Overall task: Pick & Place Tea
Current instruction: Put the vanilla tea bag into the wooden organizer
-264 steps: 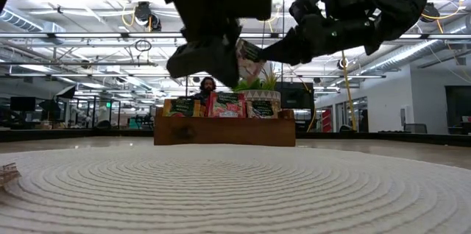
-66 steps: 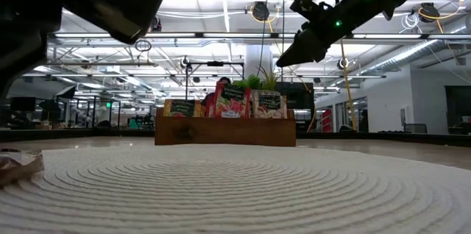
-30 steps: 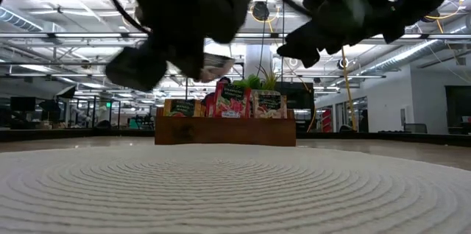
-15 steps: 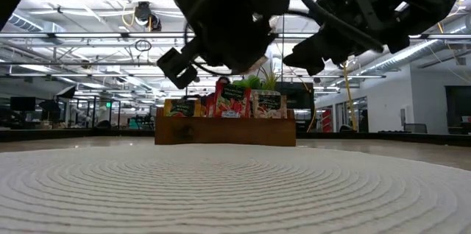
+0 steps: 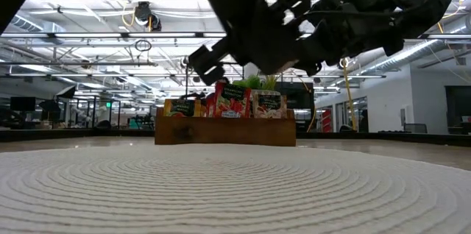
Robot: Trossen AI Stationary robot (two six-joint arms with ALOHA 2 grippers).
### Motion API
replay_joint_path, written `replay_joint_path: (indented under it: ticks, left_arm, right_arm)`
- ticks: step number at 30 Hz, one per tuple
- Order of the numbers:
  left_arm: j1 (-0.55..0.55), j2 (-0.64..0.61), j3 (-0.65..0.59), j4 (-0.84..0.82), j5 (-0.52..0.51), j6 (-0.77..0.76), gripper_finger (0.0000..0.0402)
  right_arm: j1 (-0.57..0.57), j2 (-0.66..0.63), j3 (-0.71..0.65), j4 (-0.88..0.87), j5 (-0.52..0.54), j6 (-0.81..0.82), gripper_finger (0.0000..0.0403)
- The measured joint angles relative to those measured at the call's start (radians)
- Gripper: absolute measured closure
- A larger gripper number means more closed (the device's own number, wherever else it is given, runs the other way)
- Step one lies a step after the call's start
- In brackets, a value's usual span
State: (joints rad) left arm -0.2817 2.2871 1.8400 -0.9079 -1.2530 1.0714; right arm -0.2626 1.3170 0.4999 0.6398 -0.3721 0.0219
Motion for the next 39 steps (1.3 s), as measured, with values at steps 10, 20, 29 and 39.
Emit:
replay_joint_path:
  ticks: [10, 20, 29, 39]
  left_arm:
    - [0.002, -0.001, 0.0, 0.215, 0.003, 0.179, 0.0386]
    - [0.002, -0.001, 0.001, 0.171, 0.054, 0.057, 0.0386]
    - [0.008, -0.003, 0.002, 0.15, 0.208, -0.525, 0.0326]
    - [0.002, -0.033, 0.002, -0.013, 0.3, -0.941, 0.0297]
  right_arm:
    - [0.0, 0.0, 0.0, -0.028, 0.0, 0.004, 0.0224]
    - [-0.004, 0.0, 0.0, -0.027, 0.0, 0.019, 0.0299]
    - [-0.004, 0.0, 0.0, -0.012, 0.005, -0.008, 0.0401]
    - [-0.005, 0.0, 0.001, -0.008, 0.143, -0.108, 0.0402]
